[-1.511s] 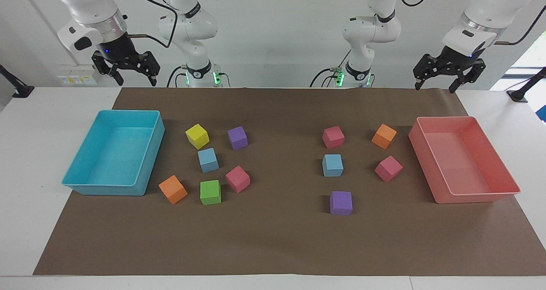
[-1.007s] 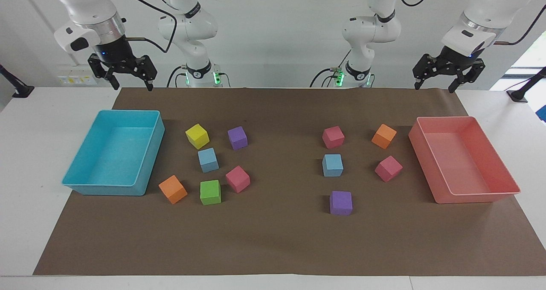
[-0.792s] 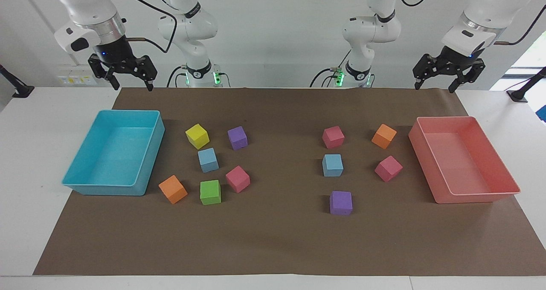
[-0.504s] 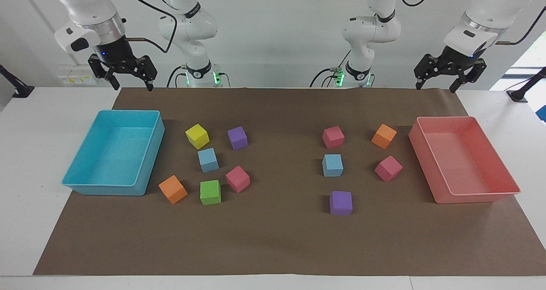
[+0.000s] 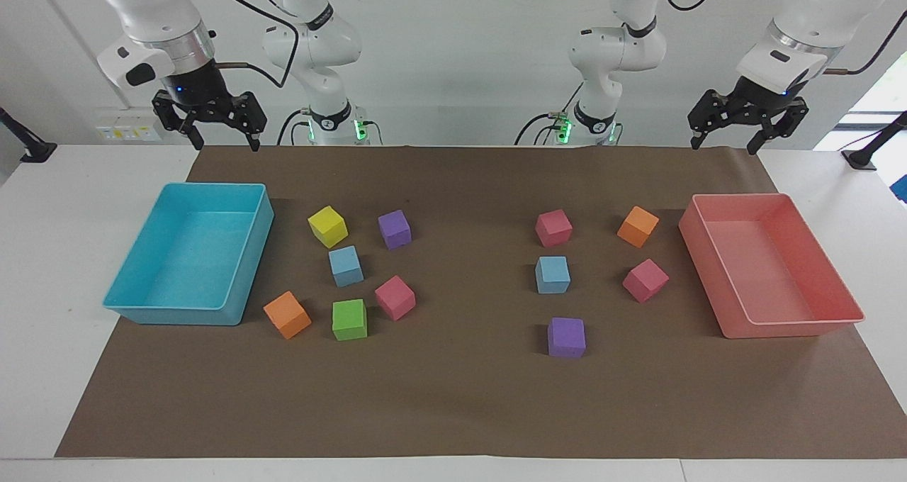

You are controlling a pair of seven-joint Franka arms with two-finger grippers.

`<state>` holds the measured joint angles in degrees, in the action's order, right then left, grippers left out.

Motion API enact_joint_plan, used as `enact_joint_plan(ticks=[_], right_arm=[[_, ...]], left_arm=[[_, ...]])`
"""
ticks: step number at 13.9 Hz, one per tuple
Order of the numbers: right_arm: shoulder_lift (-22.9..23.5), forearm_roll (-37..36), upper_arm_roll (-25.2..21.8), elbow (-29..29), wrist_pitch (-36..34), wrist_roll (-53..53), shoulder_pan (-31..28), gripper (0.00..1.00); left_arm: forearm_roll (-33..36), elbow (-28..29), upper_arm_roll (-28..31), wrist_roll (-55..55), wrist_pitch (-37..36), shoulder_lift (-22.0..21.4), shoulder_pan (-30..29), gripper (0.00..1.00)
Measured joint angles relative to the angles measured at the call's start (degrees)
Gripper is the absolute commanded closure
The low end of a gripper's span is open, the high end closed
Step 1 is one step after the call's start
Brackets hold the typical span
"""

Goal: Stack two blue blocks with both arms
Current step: 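Move the right gripper toward the light blue cube among the far cubes, then lower the right gripper and grasp the light blue cube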

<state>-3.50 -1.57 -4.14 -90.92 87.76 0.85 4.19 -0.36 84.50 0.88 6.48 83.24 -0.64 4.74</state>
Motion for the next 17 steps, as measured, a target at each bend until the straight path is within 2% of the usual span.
enact_joint_plan(ticks=[4, 8, 12, 17], right_arm=[[0.1, 0.1, 1.2, -1.0, 0.3, 0.0, 0.2, 0.00], [1.1, 0.1, 1.5, -2.9, 2.5, -1.4, 3.2, 0.00], [2.8, 0.1, 1.5, -9.2, 11.8, -4.1, 5.2, 0.00], [6.5, 0.4, 1.6, -15.1, 18.0, -13.0, 7.3, 0.00]], left_arm=[[0.0, 0.0, 0.0, 0.0, 0.0, 0.0, 0.0, 0.00], [0.0, 0.0, 0.0, 0.0, 0.0, 0.0, 0.0, 0.00], [0.0, 0.0, 0.0, 0.0, 0.0, 0.0, 0.0, 0.00], [0.0, 0.0, 0.0, 0.0, 0.0, 0.0, 0.0, 0.00]])
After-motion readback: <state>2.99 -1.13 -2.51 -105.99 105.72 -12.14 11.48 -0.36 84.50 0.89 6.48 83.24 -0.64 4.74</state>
